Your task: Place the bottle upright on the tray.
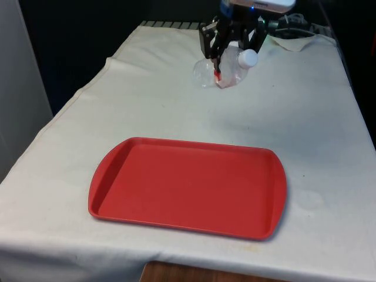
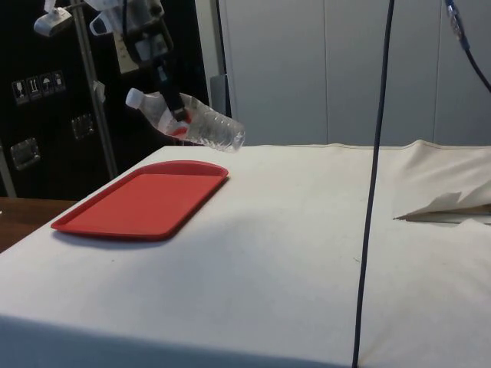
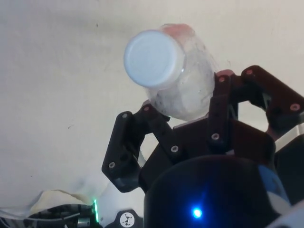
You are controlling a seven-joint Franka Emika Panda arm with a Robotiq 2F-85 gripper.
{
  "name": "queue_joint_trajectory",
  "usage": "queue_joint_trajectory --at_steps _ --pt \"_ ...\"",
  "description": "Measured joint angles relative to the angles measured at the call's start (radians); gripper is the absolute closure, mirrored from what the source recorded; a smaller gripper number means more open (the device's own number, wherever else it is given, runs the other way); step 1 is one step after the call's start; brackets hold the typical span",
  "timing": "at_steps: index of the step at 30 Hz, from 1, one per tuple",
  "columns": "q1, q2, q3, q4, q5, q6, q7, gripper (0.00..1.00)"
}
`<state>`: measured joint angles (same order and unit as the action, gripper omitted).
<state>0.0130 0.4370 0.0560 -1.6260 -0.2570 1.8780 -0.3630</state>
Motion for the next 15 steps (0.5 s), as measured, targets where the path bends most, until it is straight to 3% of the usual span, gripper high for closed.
queue_joint_trajectory --at_steps 15 --pt "0.0 0.006 -0.003 0.0 0.0 0.062 0.083 1.0"
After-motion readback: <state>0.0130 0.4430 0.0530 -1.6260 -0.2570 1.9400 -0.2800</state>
